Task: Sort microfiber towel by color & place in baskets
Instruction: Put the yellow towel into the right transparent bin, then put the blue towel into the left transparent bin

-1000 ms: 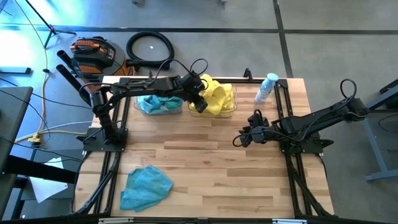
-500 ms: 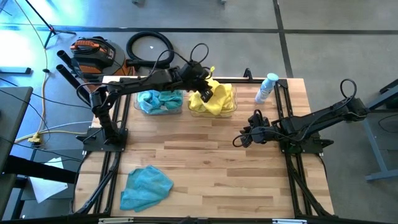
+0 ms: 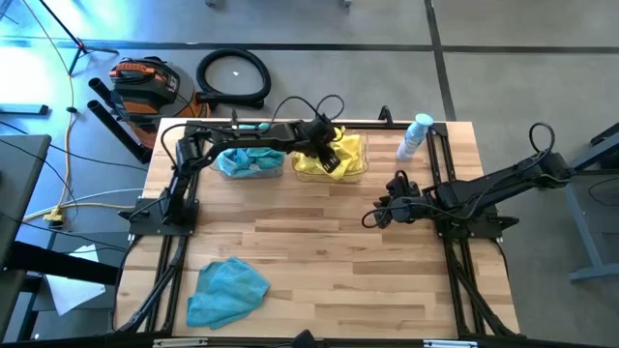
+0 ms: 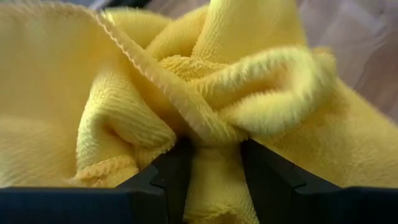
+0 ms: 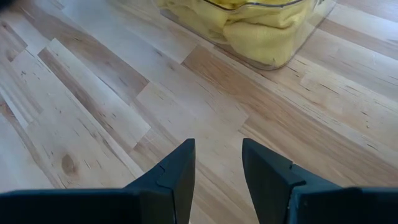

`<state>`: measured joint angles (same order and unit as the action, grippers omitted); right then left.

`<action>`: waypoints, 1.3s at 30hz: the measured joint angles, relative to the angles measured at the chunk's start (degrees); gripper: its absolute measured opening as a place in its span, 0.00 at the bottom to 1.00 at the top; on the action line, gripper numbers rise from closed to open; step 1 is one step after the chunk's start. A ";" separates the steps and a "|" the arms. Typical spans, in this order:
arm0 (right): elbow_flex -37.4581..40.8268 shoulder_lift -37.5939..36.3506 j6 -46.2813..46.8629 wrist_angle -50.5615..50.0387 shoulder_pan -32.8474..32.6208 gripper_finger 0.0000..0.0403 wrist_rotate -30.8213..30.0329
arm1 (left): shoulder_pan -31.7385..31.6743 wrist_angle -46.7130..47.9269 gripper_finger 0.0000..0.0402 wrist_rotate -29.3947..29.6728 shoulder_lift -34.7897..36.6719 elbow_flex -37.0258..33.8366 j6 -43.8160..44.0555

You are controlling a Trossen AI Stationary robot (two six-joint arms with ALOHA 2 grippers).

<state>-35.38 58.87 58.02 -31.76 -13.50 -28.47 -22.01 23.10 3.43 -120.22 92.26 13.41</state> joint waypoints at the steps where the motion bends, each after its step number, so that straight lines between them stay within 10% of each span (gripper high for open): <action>1: 0.00 -0.02 0.02 -0.04 0.00 0.31 -0.01 | 0.16 0.28 0.34 0.08 -0.76 0.08 0.00; 25: 0.00 0.00 -2.06 -0.85 -0.04 0.31 2.02 | 2.61 7.23 0.34 9.21 16.46 -0.08 6.47; 39: 0.00 -0.01 -7.74 -1.90 -0.04 0.31 2.08 | 19.42 25.37 0.34 13.49 18.96 -0.55 27.59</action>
<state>-35.38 58.86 50.28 -33.66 -13.54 -26.39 -2.60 48.48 16.92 -101.26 91.71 41.00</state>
